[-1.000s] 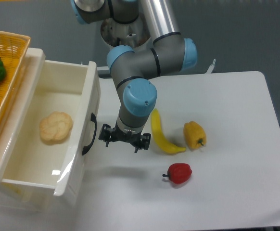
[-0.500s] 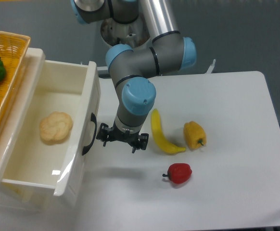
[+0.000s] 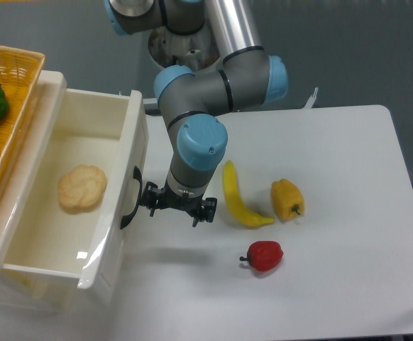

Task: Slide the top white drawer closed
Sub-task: 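Push the white drawer front inward with the gripper until shut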

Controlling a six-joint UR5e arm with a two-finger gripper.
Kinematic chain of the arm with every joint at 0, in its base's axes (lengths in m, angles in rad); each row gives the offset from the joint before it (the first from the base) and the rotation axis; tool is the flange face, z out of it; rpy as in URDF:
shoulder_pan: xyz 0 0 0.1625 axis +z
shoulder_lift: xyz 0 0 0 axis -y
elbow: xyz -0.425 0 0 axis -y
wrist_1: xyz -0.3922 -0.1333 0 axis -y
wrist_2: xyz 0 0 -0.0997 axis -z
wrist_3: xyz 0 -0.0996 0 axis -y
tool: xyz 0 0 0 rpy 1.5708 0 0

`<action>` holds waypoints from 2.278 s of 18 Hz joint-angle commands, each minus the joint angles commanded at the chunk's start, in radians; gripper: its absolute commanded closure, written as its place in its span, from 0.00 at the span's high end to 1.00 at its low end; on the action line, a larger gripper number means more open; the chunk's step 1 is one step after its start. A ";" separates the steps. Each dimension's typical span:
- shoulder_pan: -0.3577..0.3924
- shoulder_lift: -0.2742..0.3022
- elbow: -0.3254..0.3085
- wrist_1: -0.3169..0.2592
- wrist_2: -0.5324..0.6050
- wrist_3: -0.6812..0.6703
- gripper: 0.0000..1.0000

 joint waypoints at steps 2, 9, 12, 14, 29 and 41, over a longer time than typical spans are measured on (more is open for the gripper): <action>-0.002 0.002 0.002 0.000 -0.002 0.002 1.00; -0.025 0.006 0.009 0.000 -0.020 0.000 1.00; -0.037 0.008 0.009 0.000 -0.018 0.000 1.00; -0.040 0.006 0.009 0.000 -0.020 0.000 1.00; -0.117 0.008 0.017 0.002 -0.020 0.002 1.00; -0.163 0.009 0.025 0.002 -0.020 0.000 1.00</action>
